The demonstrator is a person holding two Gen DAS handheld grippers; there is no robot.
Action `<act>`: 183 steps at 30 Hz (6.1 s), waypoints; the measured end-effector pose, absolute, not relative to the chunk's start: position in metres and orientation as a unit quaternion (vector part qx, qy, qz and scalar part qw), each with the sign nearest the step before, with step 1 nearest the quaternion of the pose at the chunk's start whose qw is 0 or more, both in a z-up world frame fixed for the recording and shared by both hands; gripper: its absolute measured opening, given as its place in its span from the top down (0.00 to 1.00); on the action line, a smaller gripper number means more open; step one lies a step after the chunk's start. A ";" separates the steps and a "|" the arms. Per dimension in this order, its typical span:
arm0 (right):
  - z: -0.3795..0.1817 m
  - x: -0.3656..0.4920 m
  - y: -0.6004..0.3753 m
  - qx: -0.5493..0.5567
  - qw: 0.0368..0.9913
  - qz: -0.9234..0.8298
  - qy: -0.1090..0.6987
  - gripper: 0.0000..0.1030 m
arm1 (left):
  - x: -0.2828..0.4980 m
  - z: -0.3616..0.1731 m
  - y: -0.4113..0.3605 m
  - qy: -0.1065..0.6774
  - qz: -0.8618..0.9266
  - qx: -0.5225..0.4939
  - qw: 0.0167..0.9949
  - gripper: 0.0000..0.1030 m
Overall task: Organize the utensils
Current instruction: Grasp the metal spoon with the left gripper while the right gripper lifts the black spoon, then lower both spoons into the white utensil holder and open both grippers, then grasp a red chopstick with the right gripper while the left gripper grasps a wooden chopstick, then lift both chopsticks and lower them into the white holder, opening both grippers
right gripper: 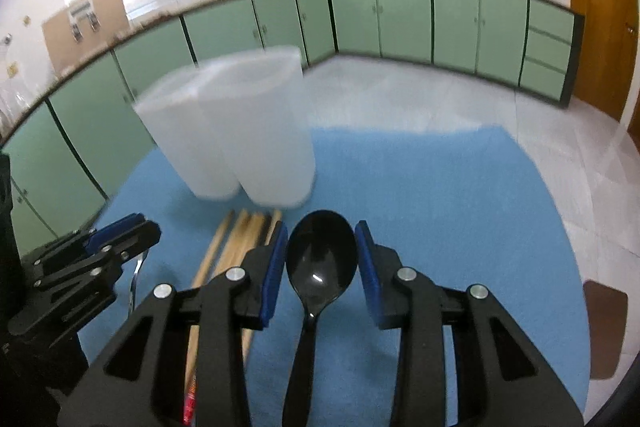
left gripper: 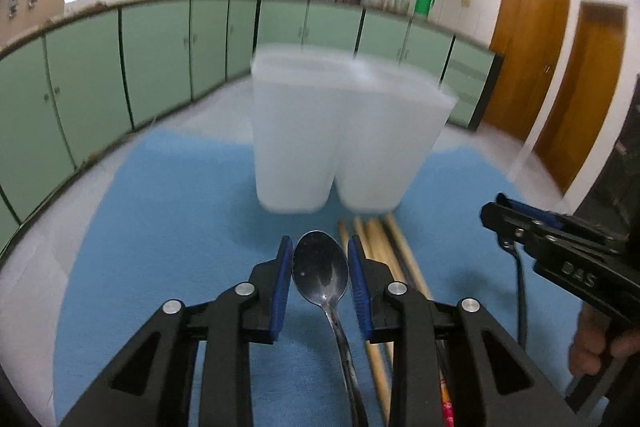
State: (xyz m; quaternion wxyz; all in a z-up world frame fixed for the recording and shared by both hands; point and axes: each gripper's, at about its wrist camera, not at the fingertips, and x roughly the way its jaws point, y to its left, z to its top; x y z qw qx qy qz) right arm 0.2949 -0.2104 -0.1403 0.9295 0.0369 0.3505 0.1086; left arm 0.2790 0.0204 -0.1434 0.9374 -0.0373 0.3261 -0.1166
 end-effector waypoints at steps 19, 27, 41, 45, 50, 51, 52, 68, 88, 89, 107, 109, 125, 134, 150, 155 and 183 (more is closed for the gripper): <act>-0.051 0.295 -0.230 0.070 0.965 0.175 0.180 0.68 | 0.233 -0.048 0.033 0.144 -0.109 -0.021 0.983 0.73; -0.013 0.342 -0.236 0.095 0.972 0.179 0.117 0.68 | 0.263 0.014 0.039 0.070 -0.122 -0.041 0.989 0.73; -0.053 0.428 -0.215 0.058 0.982 0.119 0.138 0.68 | 0.368 -0.024 0.024 0.113 -0.114 -0.040 0.986 0.73; -0.071 0.428 -0.214 0.060 0.977 0.123 0.161 0.68 | 0.380 -0.048 0.023 0.154 -0.111 -0.042 0.981 0.73; -0.076 0.421 -0.214 0.066 0.972 0.132 0.184 0.65 | 0.380 -0.056 0.022 0.173 -0.109 -0.033 0.978 0.63; -0.076 0.417 -0.215 0.068 0.972 0.132 0.185 0.62 | 0.377 -0.056 0.023 0.174 -0.108 -0.031 0.978 0.61; -0.074 0.414 -0.216 0.067 0.972 0.129 0.186 0.61 | 0.374 -0.054 0.023 0.174 -0.108 -0.029 0.979 0.58; -0.120 0.245 -0.238 0.033 0.938 0.111 0.325 0.23 | 0.226 -0.116 0.024 0.300 -0.079 -0.011 0.951 0.39; -0.189 0.162 -0.207 -0.010 0.892 0.126 0.433 0.52 | 0.156 -0.175 0.015 0.376 -0.073 0.004 0.924 0.39; -0.192 0.160 -0.207 -0.012 0.890 0.127 0.438 0.52 | 0.156 -0.176 0.015 0.379 -0.073 0.004 0.923 0.39; -0.195 0.158 -0.194 -0.031 0.889 0.127 0.439 0.80 | 0.155 -0.180 0.015 0.394 -0.077 0.000 0.916 0.39; -0.195 0.159 -0.201 -0.031 0.889 0.124 0.440 0.94 | 0.154 -0.181 0.013 0.395 -0.082 0.002 0.915 0.39; -0.196 0.159 -0.216 -0.004 0.888 0.130 0.440 0.94 | 0.157 -0.192 -0.003 0.427 -0.085 0.036 0.900 0.34; -0.197 0.160 -0.211 -0.002 0.888 0.133 0.440 0.91 | 0.152 -0.194 -0.004 0.435 -0.075 0.039 0.896 0.38; -0.174 0.160 -0.225 0.014 0.901 0.133 0.412 0.95 | 0.153 -0.171 0.002 0.405 -0.108 0.016 0.908 0.94; -0.146 0.159 -0.232 0.006 0.916 0.131 0.378 0.95 | 0.150 -0.137 0.006 0.363 -0.109 0.026 0.925 0.94; 0.021 0.246 -0.249 0.016 0.941 0.198 0.275 0.95 | 0.220 0.004 0.016 0.198 -0.149 0.015 0.969 0.94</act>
